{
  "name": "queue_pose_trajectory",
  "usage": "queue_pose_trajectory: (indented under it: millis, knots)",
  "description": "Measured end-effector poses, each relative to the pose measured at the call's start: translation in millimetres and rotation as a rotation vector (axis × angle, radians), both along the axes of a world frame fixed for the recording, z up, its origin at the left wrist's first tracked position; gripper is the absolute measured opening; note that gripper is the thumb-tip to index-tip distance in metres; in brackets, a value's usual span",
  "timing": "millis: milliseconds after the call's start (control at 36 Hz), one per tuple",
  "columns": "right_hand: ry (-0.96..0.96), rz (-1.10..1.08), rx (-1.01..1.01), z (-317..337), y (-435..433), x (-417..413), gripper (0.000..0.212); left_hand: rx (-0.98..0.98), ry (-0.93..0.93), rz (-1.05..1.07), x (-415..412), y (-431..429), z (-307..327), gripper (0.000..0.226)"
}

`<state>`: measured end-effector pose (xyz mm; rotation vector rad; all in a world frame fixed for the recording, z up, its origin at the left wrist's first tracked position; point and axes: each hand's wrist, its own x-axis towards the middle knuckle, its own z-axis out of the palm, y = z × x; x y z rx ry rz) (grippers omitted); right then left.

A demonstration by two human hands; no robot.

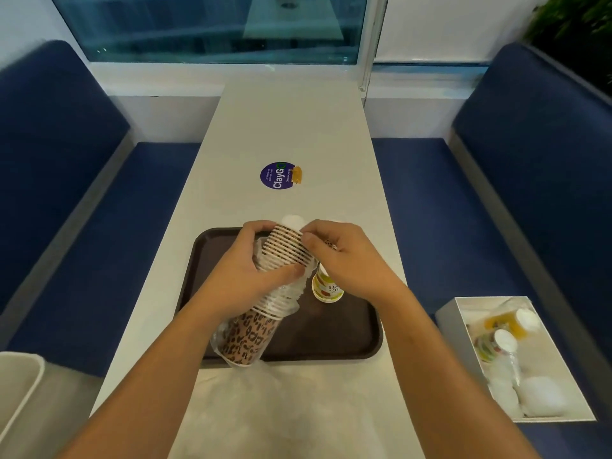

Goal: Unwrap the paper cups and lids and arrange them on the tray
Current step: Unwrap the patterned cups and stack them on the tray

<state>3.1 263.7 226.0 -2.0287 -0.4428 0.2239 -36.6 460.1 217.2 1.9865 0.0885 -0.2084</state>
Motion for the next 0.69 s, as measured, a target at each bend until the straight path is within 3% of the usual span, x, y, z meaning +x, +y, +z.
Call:
queue_pose_trajectory:
  millis: [139, 306, 361, 444, 556, 694]
  knots:
    - [0.052, 0.000, 0.042, -1, -3, -1, 0.024, 0.025, 0.007, -0.017, -5, 3, 0, 0.072]
    - [-0.024, -0.201, 0.152, 5, -4, 12, 0.021, 0.037, 0.014, -0.060, -3, 0, 3, 0.072]
    - [-0.038, -0.098, 0.161, 6, -8, 17, 0.037, 0.015, 0.014, -0.054, -1, 0, 4, 0.071]
    - [-0.203, 0.131, -0.098, 3, -15, 24, 0.073, -0.016, 0.013, -0.043, 5, 1, 6, 0.070]
    - [-0.339, 0.201, -0.434, -6, -14, 44, 0.087, -0.028, 0.029, -0.060, 14, 0, 5, 0.066]
    - [-0.529, -0.076, -0.378, -19, -27, 72, 0.075, -0.039, 0.029, -0.041, 24, -4, -1, 0.065]
